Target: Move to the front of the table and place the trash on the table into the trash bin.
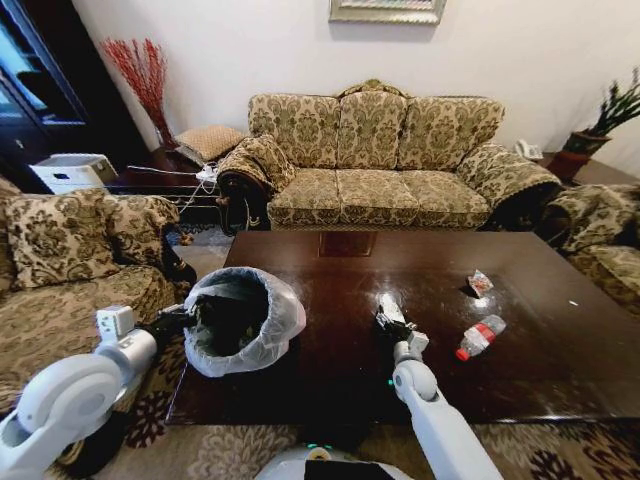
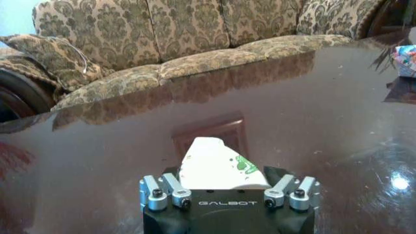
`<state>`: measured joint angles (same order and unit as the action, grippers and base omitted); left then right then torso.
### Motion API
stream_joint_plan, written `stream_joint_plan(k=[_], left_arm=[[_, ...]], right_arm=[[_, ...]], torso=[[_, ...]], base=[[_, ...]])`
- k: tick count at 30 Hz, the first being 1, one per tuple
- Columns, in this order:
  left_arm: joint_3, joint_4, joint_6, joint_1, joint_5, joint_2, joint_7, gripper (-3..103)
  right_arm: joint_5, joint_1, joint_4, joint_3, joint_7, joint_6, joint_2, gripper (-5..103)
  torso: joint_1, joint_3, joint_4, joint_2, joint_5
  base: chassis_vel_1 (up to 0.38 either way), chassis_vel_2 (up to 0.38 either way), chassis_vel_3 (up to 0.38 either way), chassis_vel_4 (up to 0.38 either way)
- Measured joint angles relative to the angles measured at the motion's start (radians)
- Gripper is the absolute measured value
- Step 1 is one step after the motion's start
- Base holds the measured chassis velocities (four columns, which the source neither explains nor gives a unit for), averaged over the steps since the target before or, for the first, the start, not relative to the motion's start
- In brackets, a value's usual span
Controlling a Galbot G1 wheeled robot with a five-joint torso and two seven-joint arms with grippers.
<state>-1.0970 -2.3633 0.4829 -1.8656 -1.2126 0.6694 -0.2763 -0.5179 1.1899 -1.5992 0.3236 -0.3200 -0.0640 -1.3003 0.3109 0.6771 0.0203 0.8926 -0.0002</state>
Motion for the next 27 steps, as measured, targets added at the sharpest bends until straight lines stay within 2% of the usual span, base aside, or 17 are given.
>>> stream_joint_plan(k=[1,5,10,13,15,16,18,19,20,21,22,23,26,27], left_arm=[[0.0,0.0,0.0,0.0,0.0,0.0,0.0,2],[0.0,0.001,-0.001,0.0,0.0,-0.002,0.0,2],[-0.001,0.001,-0.001,0.0,0.0,-0.003,0.001,2],[-0.003,0.001,-0.001,-0.001,0.0,-0.002,0.001,2],[-0.003,0.001,-0.001,-0.002,0.0,-0.002,0.001,2],[-0.005,0.001,-0.001,-0.003,0.0,-0.002,0.001,2],[-0.007,0.001,-0.003,-0.004,0.0,-0.004,0.001,2],[-0.007,0.001,-0.003,-0.004,0.0,-0.004,0.001,2],[-0.007,0.001,-0.004,-0.005,0.0,-0.005,0.001,2],[-0.008,-0.001,-0.005,-0.006,0.0,-0.01,0.001,2],[-0.008,-0.001,-0.005,-0.006,0.0,-0.011,0.001,2],[-0.008,-0.001,-0.005,-0.006,0.0,-0.011,0.001,2],[-0.008,-0.005,-0.005,-0.007,-0.001,-0.012,-0.001,2],[-0.008,-0.005,-0.005,-0.007,-0.001,-0.012,-0.001,2]], right_arm=[[0.0,0.0,0.0,0.0,0.0,0.0,0.0,79],[0.0,0.005,-0.008,0.001,0.002,0.003,0.001,65],[-0.001,0.011,-0.016,0.004,0.003,0.006,0.001,58],[-0.002,0.03,-0.038,0.004,0.003,0.012,0.003,47],[-0.003,0.033,-0.043,0.004,0.004,0.013,0.003,47],[-0.014,0.046,-0.067,0.002,0.015,0.034,0.005,39],[-0.029,0.062,-0.109,-0.001,0.085,0.111,0.009,35],[-0.029,0.062,-0.109,-0.001,0.085,0.111,0.009,35],[-0.03,0.067,-0.125,-0.002,0.112,0.132,0.012,30],[-0.036,0.086,-0.207,-0.004,0.187,0.157,0.018,25],[-0.043,0.091,-0.25,-0.007,0.208,0.156,0.02,20],[-0.043,0.091,-0.25,-0.007,0.208,0.156,0.02,20],[-0.053,0.1,-0.395,-0.023,0.248,0.118,0.02,4],[-0.053,0.1,-0.395,-0.023,0.248,0.118,0.02,4]], torso=[[0.0,0.0,0.0,0.0,0.0],[0.0,0.0,-0.0001,0.0,-0.0001],[0.0,0.0,0.0,0.0,-0.0001],[0.0,0.0,0.0,0.0,0.0003],[0.0,0.0,0.0001,0.0,0.0003],[0.0,0.0,0.0,0.0,0.0007],[0.0,0.0,0.0001,0.0,0.0014],[0.0,0.0,0.0001,0.0,0.0014],[0.0,0.0,0.0004,0.0,0.0007],[0.0,0.0,0.0002,0.0,0.0004],[0.0,0.0,0.0002,0.0,0.0004],[0.0,0.0,0.0002,0.0,0.0004],[0.0,0.0,0.0001,0.0,0.0],[0.0,0.0,0.0001,0.0,0.0]], base=[[0.0,0.0,0.0,0.0],[0.0,0.0,0.0,0.0],[0.0,0.0,0.0,0.0],[0.0,0.0,0.0,0.0],[0.0,0.0,0.0,0.0],[0.0,0.0,0.0,0.0],[0.0,0.0,0.0,0.0],[0.0,0.0,0.0,0.0],[0.0,0.0,0.0,0.0],[0.0,0.0,0.0,0.0],[0.0,0.0,0.0,0.0],[0.0,0.0,0.0,0.0],[0.0,0.0,0.0,0.0],[0.0,0.0,0.0,0.0]])
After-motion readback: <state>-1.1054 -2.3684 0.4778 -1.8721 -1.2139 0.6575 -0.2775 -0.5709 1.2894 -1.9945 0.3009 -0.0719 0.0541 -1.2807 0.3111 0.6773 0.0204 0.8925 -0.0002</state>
